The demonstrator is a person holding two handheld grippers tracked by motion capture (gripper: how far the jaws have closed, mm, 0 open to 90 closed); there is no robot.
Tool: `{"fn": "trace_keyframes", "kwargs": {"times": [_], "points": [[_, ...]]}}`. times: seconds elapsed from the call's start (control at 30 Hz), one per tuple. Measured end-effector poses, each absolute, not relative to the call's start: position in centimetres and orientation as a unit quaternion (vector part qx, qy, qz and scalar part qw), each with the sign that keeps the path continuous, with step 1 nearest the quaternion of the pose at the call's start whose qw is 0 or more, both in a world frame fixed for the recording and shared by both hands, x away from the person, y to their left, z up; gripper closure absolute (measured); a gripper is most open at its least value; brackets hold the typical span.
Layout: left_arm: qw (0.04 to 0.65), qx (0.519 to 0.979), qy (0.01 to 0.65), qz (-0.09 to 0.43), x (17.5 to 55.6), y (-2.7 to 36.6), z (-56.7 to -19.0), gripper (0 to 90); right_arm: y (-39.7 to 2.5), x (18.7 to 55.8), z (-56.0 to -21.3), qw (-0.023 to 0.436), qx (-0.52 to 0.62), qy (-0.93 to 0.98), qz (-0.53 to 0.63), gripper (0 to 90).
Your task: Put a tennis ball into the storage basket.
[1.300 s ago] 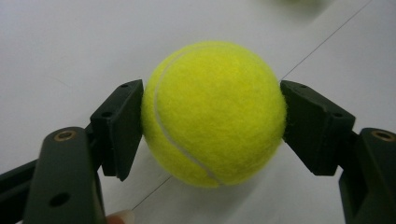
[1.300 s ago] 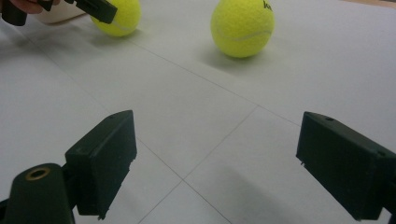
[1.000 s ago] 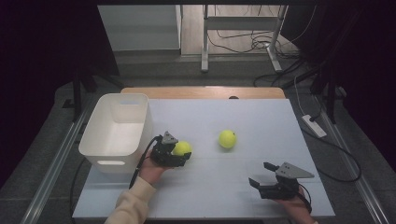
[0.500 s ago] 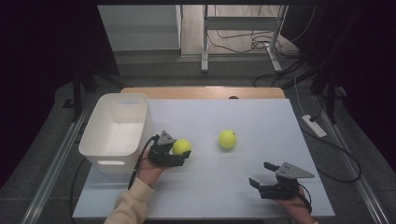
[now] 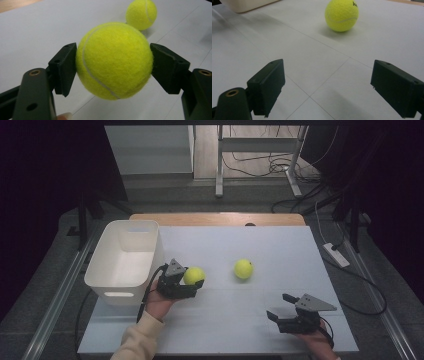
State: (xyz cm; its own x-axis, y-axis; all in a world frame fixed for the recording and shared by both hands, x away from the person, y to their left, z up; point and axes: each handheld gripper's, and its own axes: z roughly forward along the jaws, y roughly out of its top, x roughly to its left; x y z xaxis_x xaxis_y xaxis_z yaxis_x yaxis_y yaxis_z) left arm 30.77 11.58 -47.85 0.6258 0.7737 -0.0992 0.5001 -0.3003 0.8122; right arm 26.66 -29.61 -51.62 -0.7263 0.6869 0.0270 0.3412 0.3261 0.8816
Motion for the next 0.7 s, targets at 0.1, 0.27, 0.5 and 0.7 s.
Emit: {"fn": "trace_keyframes", "kwargs": {"times": [0.1,0.27,0.5,0.7], "points": [[0.441,0.786,0.402,0.158,30.6,11.7,-47.5,27.0,-29.6,26.7,-51.6,0.179,0.324,0.794,0.482,12.0],[0.448,0.783,0.399,0.161,30.3,11.8,-47.2,27.1,-29.6,26.6,-51.6,0.181,0.323,0.793,0.484,12.0],[0.463,0.777,0.394,0.163,30.1,12.0,-46.6,27.0,-29.6,26.7,-51.6,0.181,0.323,0.793,0.483,12.0],[0.471,0.773,0.392,0.163,29.8,12.1,-46.3,27.0,-29.6,26.6,-51.6,0.181,0.323,0.792,0.485,12.1]]}}
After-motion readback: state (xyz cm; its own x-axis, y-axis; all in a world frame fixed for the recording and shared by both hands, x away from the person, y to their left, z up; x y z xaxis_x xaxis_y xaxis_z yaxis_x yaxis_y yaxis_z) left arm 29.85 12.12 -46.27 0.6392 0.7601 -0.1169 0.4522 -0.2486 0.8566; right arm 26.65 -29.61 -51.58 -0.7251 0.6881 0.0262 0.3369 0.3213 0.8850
